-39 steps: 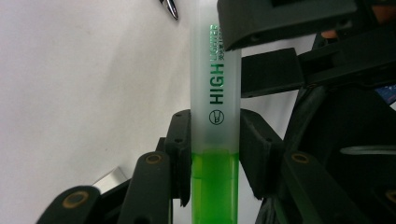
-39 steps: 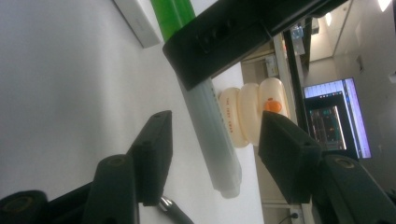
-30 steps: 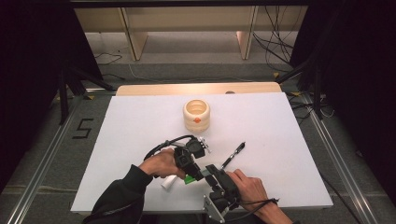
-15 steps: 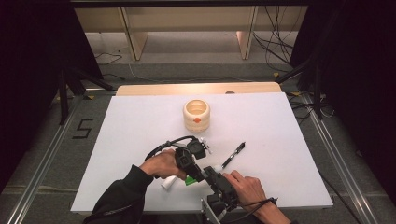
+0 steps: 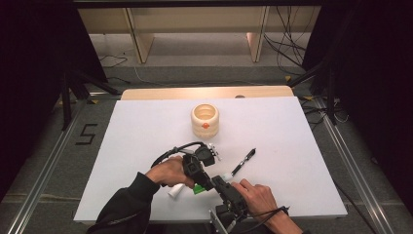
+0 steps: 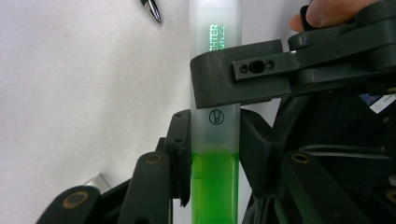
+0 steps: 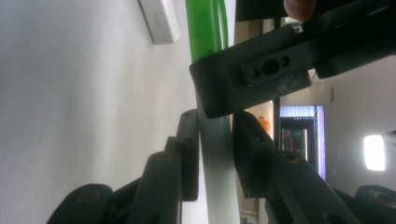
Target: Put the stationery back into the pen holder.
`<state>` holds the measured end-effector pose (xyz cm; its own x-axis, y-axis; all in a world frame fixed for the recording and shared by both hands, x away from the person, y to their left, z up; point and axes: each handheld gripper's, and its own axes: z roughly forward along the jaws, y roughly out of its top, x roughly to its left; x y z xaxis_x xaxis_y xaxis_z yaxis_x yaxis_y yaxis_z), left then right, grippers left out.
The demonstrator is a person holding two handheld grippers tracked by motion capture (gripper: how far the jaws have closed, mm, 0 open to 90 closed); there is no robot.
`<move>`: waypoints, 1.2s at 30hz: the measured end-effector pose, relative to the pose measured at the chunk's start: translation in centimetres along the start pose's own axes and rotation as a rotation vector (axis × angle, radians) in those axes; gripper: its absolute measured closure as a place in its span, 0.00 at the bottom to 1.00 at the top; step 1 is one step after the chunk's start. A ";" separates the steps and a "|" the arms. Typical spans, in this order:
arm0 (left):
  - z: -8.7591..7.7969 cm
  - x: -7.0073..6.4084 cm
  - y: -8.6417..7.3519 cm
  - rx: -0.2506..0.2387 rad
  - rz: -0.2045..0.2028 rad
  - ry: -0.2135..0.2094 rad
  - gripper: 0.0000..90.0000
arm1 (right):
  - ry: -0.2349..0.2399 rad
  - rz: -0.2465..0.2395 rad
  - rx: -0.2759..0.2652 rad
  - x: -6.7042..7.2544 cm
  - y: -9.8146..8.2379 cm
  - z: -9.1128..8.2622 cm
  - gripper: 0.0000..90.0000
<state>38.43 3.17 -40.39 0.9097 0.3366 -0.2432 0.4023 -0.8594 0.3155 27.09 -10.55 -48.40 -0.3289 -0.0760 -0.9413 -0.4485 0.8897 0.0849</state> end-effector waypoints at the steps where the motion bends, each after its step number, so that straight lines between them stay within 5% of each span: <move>1: 0.0 0.0 0.0 0.002 -0.001 -0.002 0.73 | -0.007 -0.006 -0.010 0.1 0.0 0.1 0.82; 7: -0.2 0.0 -0.1 -0.012 0.001 -0.005 0.72 | 0.003 -0.010 -0.001 0.1 -0.1 -0.1 0.85; 15: -2.2 0.0 -1.1 -0.060 -0.008 0.036 0.53 | 0.012 -0.011 0.009 0.1 -0.6 -0.1 0.85; 26: -3.1 1.3 -3.7 -0.129 -0.080 0.086 0.37 | -0.022 0.015 0.027 -0.4 -1.7 -0.3 0.85; 36: -4.1 1.9 -5.6 -0.242 -0.119 0.144 0.32 | -0.025 0.072 0.053 -1.0 -3.0 -0.1 0.85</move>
<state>38.36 10.18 -38.89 0.8527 0.4959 -0.1644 0.5044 -0.6994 0.5065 28.68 -13.22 -47.70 -0.3375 -0.0006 -0.9413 -0.3795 0.9152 0.1355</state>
